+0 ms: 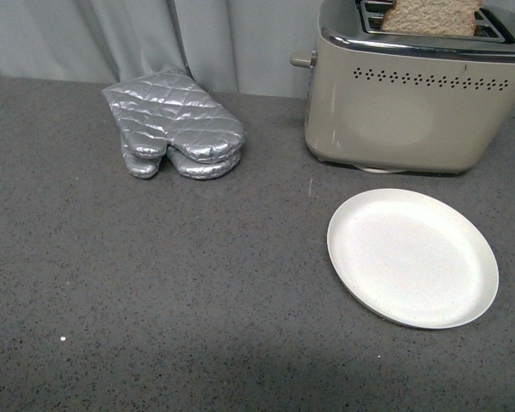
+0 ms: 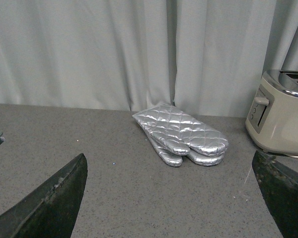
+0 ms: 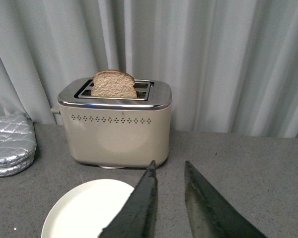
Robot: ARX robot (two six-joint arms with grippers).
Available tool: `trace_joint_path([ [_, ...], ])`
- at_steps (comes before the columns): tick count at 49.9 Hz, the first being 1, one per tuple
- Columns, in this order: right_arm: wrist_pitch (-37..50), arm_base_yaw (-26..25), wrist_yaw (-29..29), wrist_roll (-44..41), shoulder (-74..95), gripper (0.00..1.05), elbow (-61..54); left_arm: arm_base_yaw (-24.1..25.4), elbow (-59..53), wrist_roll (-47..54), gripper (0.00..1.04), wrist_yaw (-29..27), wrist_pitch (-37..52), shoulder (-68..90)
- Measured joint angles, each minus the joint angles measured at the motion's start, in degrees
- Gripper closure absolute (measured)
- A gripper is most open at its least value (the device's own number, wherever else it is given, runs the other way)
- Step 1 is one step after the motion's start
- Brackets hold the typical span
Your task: Put bread into toaster
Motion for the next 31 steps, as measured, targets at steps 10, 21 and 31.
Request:
trace_joint_path([
  [10, 0.00, 0.00, 0.00, 0.00, -0.04, 0.50, 0.00, 0.00, 0.00, -0.02, 0.07, 0.00, 0.00, 0.00],
  [21, 0.00, 0.00, 0.02, 0.00, -0.04, 0.09, 0.00, 0.00, 0.00, -0.02, 0.07, 0.00, 0.00, 0.00],
  [31, 0.00, 0.00, 0.02, 0.20, -0.04, 0.10, 0.00, 0.00, 0.00, -0.02, 0.07, 0.00, 0.00, 0.00],
])
